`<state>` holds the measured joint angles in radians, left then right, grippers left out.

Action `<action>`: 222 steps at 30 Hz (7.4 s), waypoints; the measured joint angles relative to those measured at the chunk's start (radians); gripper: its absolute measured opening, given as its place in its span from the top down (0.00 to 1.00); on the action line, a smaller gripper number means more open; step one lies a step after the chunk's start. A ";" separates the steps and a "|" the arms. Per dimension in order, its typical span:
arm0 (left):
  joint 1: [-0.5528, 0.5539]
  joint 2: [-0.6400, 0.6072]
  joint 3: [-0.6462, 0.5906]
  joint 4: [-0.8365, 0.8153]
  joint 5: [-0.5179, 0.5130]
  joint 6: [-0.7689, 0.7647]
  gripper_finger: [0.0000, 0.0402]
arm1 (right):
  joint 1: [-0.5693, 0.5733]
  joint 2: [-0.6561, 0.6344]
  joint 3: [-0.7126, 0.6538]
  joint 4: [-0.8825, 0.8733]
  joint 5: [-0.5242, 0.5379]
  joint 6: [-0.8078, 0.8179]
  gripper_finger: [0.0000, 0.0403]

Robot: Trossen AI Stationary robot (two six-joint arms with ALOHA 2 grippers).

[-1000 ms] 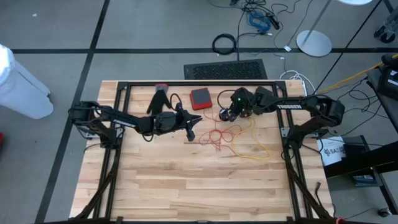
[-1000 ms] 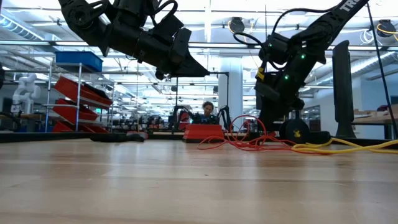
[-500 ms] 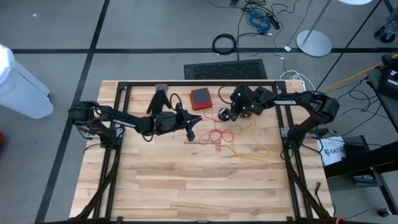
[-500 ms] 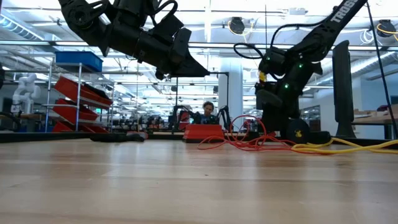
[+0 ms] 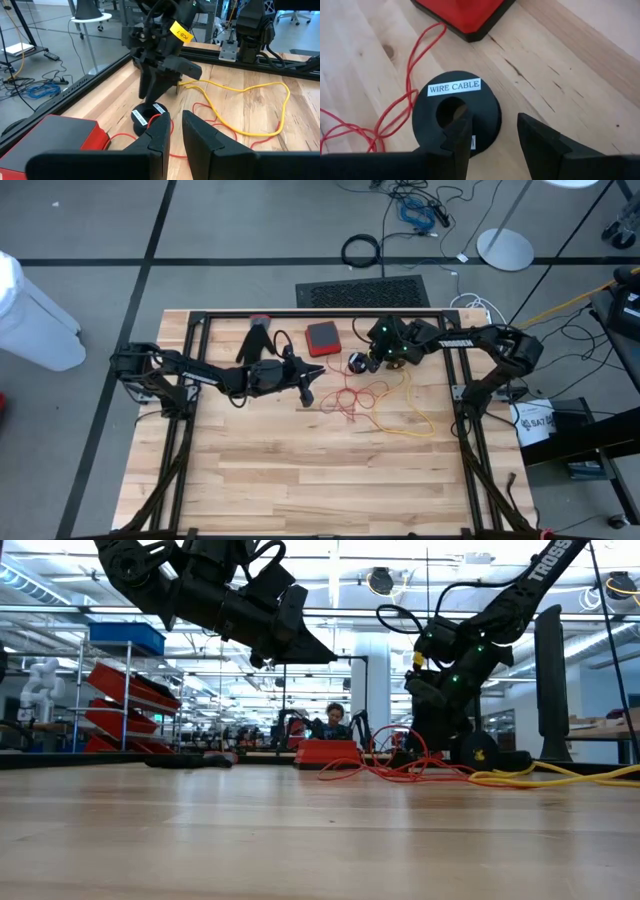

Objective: Coil cords
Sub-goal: Uncoil the red wire from the spool

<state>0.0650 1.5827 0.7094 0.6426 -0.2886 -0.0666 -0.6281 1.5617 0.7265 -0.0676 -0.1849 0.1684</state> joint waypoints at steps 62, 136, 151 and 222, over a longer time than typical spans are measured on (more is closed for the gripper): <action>0.000 0.000 0.000 0.000 0.000 0.000 0.86 | 0.094 0.114 -0.002 0.222 -0.045 0.057 0.52; 0.000 0.000 0.000 0.000 0.000 0.000 0.86 | 0.172 0.112 0.000 0.223 0.056 0.059 0.68; 0.000 0.000 0.000 0.018 0.000 -0.006 0.86 | 0.172 0.110 0.001 0.230 0.062 0.052 0.89; 0.098 0.177 0.001 -0.019 0.129 0.123 0.86 | 0.595 0.206 0.000 0.355 0.737 -0.537 0.65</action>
<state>0.1635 1.7592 0.7105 0.6236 -0.1598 0.0566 -0.0334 1.7672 0.7261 0.2878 0.5518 -0.3690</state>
